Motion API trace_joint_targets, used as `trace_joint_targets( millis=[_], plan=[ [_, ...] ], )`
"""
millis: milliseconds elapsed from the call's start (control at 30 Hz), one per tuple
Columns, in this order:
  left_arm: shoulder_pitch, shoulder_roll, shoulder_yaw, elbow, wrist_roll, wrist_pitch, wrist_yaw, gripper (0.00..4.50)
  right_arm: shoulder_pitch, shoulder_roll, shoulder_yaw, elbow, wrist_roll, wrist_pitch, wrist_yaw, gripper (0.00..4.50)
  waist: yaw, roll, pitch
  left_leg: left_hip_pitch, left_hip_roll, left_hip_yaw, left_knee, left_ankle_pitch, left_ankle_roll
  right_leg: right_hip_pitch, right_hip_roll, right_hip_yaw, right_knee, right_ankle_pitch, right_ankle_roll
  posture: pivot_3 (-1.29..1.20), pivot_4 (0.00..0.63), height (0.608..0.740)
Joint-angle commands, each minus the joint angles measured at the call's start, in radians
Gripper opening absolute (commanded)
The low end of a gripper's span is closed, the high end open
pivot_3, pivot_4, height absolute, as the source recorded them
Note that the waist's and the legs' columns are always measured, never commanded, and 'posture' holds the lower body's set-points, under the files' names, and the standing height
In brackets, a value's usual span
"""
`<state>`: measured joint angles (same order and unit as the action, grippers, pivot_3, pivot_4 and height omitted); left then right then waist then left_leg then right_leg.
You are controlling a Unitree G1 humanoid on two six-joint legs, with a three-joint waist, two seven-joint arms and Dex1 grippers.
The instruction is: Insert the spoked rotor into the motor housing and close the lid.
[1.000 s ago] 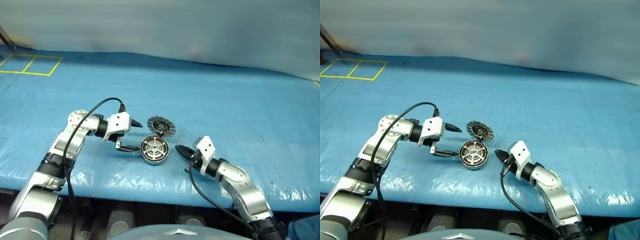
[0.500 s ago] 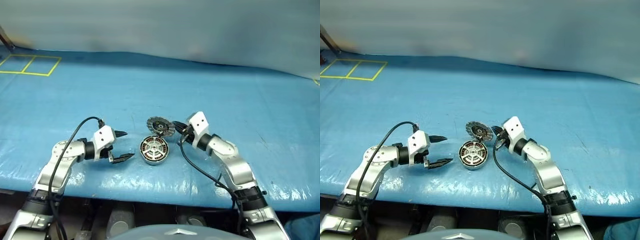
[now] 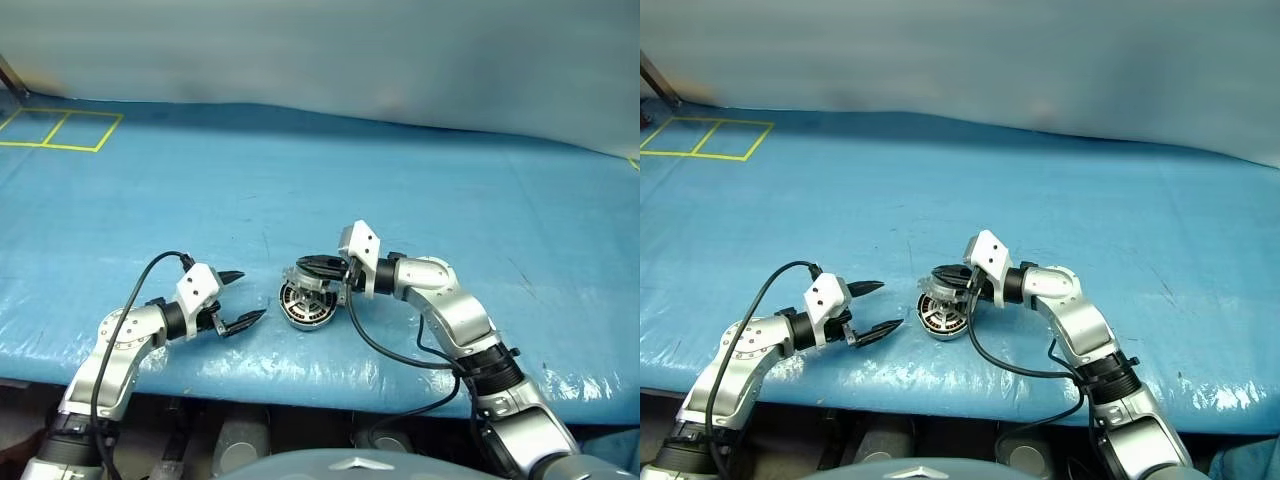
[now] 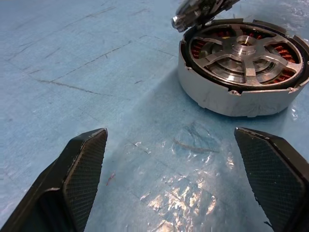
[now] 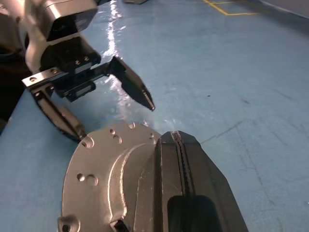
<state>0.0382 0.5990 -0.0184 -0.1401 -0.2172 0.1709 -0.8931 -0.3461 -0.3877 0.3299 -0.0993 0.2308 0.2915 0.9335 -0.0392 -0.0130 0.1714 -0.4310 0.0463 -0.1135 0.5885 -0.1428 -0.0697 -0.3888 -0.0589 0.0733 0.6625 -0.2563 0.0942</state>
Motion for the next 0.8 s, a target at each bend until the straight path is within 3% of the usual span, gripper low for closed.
trace_joint_targets(
  millis=[33,333,600,767,800],
  plan=[
    [0.004,0.003,0.014,-0.047,-0.017,-0.001,0.011,4.48,0.033,-0.026,0.037,-0.051,-0.038,-0.019,0.013,0.00,0.000,0.000,0.000,0.000,0.000,0.000,0.000,0.000,0.000,-0.001,0.000,0.000,0.000,0.000,0.000,0.00,0.150,0.740],
    [-0.020,-0.021,-0.020,-0.041,-0.014,0.004,0.022,4.48,0.111,-0.012,0.096,-0.001,-0.152,-0.056,-0.082,0.00,-0.001,-0.001,-0.001,0.001,0.000,0.001,0.000,0.000,0.000,-0.004,-0.001,0.000,0.000,0.000,0.000,0.00,0.150,0.740],
    [-0.032,-0.053,-0.052,-0.043,-0.008,0.004,0.031,4.48,0.143,0.084,0.069,0.068,-0.160,-0.087,-0.195,0.00,-0.002,-0.001,-0.003,0.002,0.000,0.001,0.000,0.000,-0.001,-0.003,-0.001,0.000,0.000,0.000,0.000,0.00,0.150,0.740],
    [-0.036,-0.062,-0.060,-0.040,-0.010,0.001,0.034,4.48,0.137,0.091,0.057,0.089,-0.144,-0.065,-0.194,0.00,-0.001,-0.001,-0.004,0.002,0.000,0.001,0.001,0.000,-0.001,-0.004,-0.001,0.000,0.000,0.000,0.000,0.00,0.150,0.740],
    [-0.036,-0.063,-0.060,-0.038,-0.010,0.000,0.035,4.50,0.140,0.088,0.054,0.086,-0.136,-0.059,-0.186,0.18,-0.001,-0.001,-0.004,0.002,0.000,0.001,0.001,0.000,-0.001,-0.003,-0.001,0.000,0.000,0.000,0.000,0.00,0.150,0.740]
  ],
)
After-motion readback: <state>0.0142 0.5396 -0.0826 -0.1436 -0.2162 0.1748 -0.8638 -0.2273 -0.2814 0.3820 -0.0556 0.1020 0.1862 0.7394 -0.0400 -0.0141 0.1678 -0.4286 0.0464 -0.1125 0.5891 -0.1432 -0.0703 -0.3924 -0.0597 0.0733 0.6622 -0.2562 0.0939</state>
